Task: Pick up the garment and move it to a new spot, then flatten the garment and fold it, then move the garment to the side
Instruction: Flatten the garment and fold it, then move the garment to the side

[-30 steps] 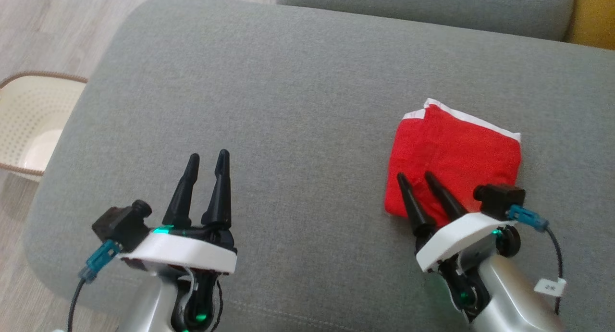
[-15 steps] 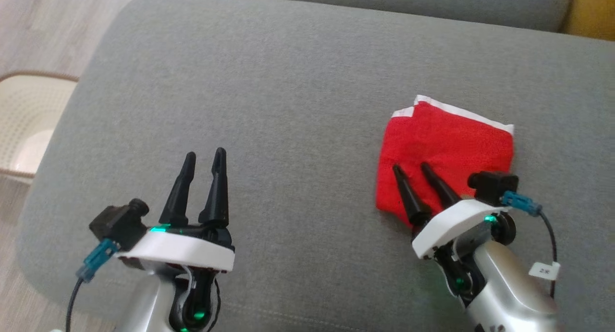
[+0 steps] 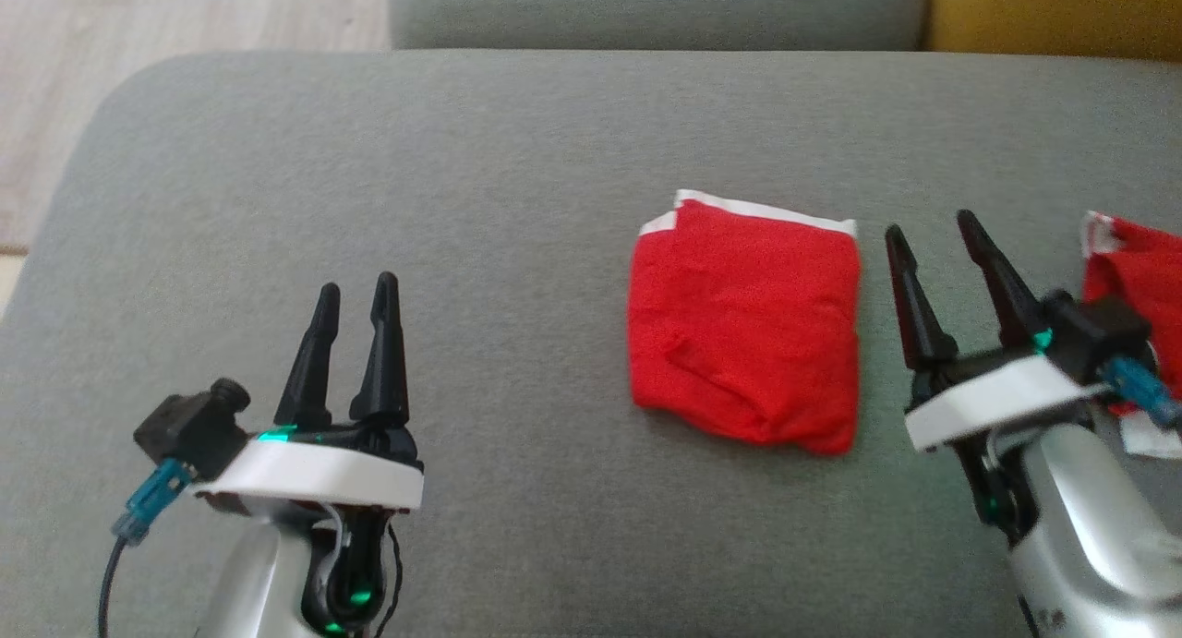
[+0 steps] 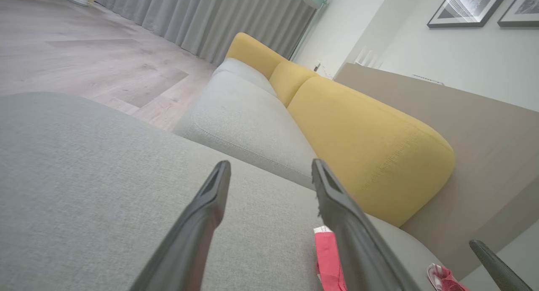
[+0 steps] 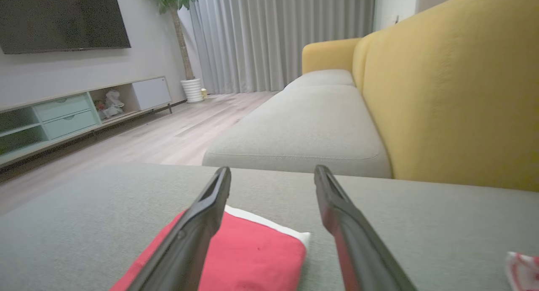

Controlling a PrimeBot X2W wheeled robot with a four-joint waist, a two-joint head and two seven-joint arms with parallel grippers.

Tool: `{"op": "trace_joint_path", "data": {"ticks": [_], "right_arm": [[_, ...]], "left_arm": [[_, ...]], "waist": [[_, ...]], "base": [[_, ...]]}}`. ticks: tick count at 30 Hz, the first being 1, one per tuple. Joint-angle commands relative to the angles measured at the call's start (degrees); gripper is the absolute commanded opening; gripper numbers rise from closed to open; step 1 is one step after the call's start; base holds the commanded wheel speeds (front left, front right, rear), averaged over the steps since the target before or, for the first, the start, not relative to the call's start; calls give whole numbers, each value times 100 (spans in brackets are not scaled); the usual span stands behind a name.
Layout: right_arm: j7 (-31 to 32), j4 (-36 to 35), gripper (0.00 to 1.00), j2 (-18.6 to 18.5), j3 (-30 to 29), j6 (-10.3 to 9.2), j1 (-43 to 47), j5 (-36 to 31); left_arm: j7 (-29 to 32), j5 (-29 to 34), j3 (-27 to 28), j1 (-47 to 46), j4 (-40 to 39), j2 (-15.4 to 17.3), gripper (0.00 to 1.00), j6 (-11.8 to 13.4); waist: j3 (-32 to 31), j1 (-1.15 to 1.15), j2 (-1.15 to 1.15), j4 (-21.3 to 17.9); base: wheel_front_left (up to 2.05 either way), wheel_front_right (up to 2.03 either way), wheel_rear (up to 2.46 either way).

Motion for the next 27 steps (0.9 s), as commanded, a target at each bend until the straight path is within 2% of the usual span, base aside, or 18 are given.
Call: {"op": "trace_joint_path", "data": {"ticks": [1, 11, 20, 27], "right_arm": [[-99, -242, 100, -2, 2, -5, 122, -148], [-164, -861, 100, 382, -777, -5, 943, -1050], [-171, -1005, 100, 597, -924, -5, 1184, -1195], [-145, -1020, 100, 592, -897, -5, 1099, -1149]], "left_arm": [[-29, 19, 186, -229, -203, 34, 100, -8], [-29, 371, 224, 50, -99, 34, 100, -35], [-29, 470, 308, 217, -77, 34, 100, -6], [-29, 437, 193, 112, -52, 34, 100, -13]], "waist": [[-88, 0, 0, -193], [-185, 0, 0, -553], [-198, 0, 0, -598], [-55, 0, 0, -419]], "base": [[0, 0, 0], [0, 0, 0], [0, 0, 0], [0, 0, 0]]}}
